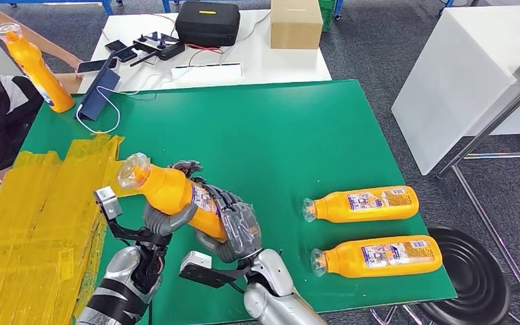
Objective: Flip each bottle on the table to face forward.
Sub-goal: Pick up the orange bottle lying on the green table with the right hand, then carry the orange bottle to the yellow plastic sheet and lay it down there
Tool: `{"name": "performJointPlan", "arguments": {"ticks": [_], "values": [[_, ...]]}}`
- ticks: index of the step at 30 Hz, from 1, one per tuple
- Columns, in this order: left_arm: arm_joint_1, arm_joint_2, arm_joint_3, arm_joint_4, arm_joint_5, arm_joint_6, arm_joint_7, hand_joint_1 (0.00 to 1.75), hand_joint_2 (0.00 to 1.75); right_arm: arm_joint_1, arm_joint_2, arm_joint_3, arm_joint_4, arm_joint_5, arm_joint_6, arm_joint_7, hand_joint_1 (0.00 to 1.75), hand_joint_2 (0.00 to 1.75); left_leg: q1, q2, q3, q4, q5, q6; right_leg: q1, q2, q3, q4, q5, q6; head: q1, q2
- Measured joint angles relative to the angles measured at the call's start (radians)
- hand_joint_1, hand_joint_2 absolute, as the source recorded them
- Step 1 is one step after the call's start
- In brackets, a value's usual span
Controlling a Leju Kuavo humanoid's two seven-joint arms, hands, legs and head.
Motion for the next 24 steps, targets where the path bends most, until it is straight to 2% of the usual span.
{"name": "performJointPlan", "arguments": {"ticks": [7,8,11,12,15,18,20,22,24], "values": [[-0.001,-0.009,0.007,0.000,-0.010,0.023,0.003,1.75,1.75,-0.001,0.000,0.002,0.002,-0.015,-0.005,0.000,1.75,1.75,0.000,0.000,0.000,0.000,0.000,0.000,0.000,0.000,0.000,0.000,0.000,0.000,0.000,0.000],[-0.001,-0.011,0.008,0.000,-0.012,0.027,0.003,1.75,1.75,-0.001,0.000,0.003,0.002,-0.018,-0.006,0.000,1.40,1.75,0.000,0.000,0.000,0.000,0.000,0.000,0.000,0.000,0.000,0.000,0.000,0.000,0.000,0.000],[-0.003,-0.016,0.010,0.000,-0.019,0.038,0.003,1.75,1.75,0.000,0.000,0.003,0.002,-0.027,-0.007,-0.001,0.09,1.75,0.000,0.000,0.000,0.000,0.000,0.000,0.000,0.000,0.000,0.000,0.000,0.000,0.000,0.000],[-0.006,-0.017,0.010,0.000,-0.023,0.042,0.004,1.75,1.75,0.003,0.000,0.003,0.002,-0.033,-0.006,-0.005,0.00,1.75,0.000,0.000,0.000,0.000,0.000,0.000,0.000,0.000,0.000,0.000,0.000,0.000,0.000,0.000],[-0.014,-0.019,0.013,0.002,-0.036,0.068,0.006,1.75,1.75,0.021,-0.004,0.007,-0.028,-0.074,0.024,-0.028,0.00,1.75,0.000,0.000,0.000,0.000,0.000,0.000,0.000,0.000,0.000,0.000,0.000,0.000,0.000,0.000],[-0.020,-0.020,0.019,0.000,-0.080,0.129,-0.001,1.75,1.75,0.062,-0.023,0.014,-0.148,-0.136,0.097,-0.036,0.00,1.75,0.000,0.000,-0.001,0.000,0.000,0.000,0.000,0.000,0.000,0.000,0.000,0.000,0.000,0.000],[-0.023,-0.018,0.029,-0.002,-0.134,0.200,-0.006,1.75,1.75,0.093,-0.038,0.021,-0.241,-0.173,0.137,-0.034,0.00,0.87,0.000,0.000,-0.001,0.000,0.000,0.000,0.000,0.000,0.000,0.000,0.000,0.000,0.000,0.000],[-0.024,-0.015,0.042,-0.012,-0.235,0.312,-0.013,1.75,1.75,0.125,-0.058,0.022,-0.336,-0.212,0.160,-0.031,0.00,0.00,0.000,-0.001,-0.001,0.000,0.000,0.000,0.000,-0.001,-0.001,0.000,0.000,0.000,0.000,0.000],[-0.028,-0.009,0.057,-0.027,-0.411,0.484,-0.002,1.75,1.75,0.155,-0.079,0.018,-0.432,-0.241,0.174,-0.030,0.00,0.00,0.000,0.000,-0.002,0.000,0.000,0.000,0.000,-0.001,-0.001,0.000,0.000,0.000,0.000,0.000]]}}
